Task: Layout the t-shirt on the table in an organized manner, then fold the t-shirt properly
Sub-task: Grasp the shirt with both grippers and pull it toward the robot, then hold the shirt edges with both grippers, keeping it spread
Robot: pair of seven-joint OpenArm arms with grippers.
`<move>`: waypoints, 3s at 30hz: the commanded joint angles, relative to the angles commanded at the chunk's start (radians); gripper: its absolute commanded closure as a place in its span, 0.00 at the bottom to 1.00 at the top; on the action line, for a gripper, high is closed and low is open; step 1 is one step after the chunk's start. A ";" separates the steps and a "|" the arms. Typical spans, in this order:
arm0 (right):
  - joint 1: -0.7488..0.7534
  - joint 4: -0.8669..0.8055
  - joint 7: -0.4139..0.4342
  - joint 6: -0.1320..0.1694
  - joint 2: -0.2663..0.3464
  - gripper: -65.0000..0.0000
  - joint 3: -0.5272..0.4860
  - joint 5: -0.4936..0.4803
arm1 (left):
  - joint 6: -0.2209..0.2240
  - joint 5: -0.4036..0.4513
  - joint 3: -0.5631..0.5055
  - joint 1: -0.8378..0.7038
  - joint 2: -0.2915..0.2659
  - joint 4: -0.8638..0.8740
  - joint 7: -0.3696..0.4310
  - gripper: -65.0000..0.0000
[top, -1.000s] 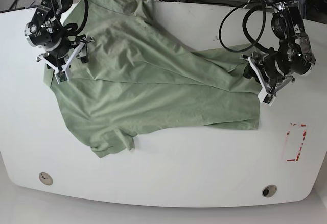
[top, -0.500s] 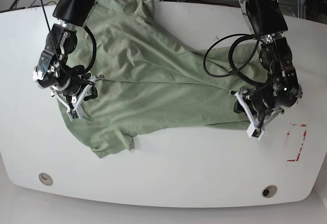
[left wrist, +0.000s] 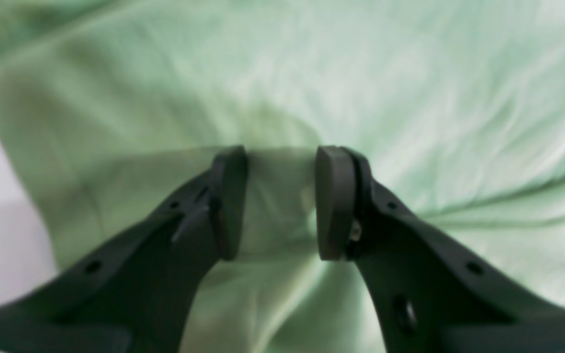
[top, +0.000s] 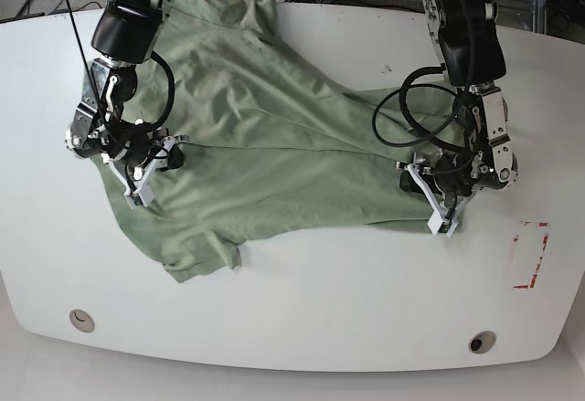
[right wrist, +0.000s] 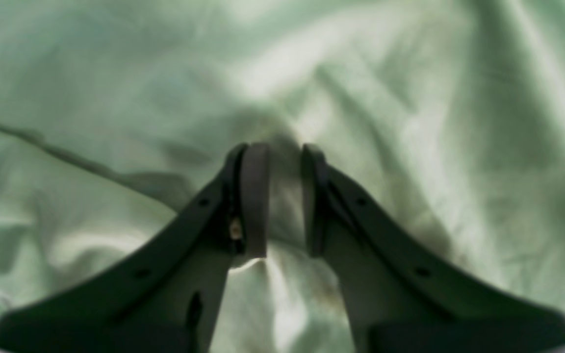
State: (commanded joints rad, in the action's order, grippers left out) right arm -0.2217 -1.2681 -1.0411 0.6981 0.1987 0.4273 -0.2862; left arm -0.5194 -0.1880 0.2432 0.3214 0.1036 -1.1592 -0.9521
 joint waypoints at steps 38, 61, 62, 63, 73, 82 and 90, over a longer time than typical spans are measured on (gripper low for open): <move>-0.419 0.635 0.430 0.000 0.100 0.83 -0.273 -0.008 | -0.008 -0.008 0.006 0.180 0.150 0.358 0.161 0.67; 0.020 -0.457 -0.238 0.000 -0.021 0.21 0.098 -0.009 | -0.106 -0.008 0.035 -0.046 0.144 -0.446 -0.269 0.37; 0.035 -0.477 -0.252 0.000 -0.029 0.21 0.117 -0.009 | -0.106 -0.008 0.035 -0.061 0.144 -0.470 -0.275 0.37; 0.058 -0.506 -0.269 0.000 -0.040 0.21 0.146 -0.009 | -0.106 -0.008 0.035 -0.080 0.146 -0.499 -0.284 0.37; 0.270 -0.661 -0.292 0.000 -0.153 0.21 0.284 -0.011 | -0.179 -0.008 0.035 -0.250 0.143 -0.713 -0.319 0.38; 0.399 -0.663 -0.292 0.000 -0.176 0.21 0.293 -0.104 | -0.179 -0.008 0.110 -0.370 0.103 -0.772 -0.319 0.38; 0.437 -0.663 -0.292 0.000 -0.173 0.21 0.290 -0.153 | -0.179 -0.006 0.258 -0.410 0.054 -0.769 -0.324 0.38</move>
State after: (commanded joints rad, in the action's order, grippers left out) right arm 0.2156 -1.9310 -1.3326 0.6981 0.0253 0.7173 -0.4396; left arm -0.6981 -0.1941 0.5010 -0.0882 0.1573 -1.9279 -1.2758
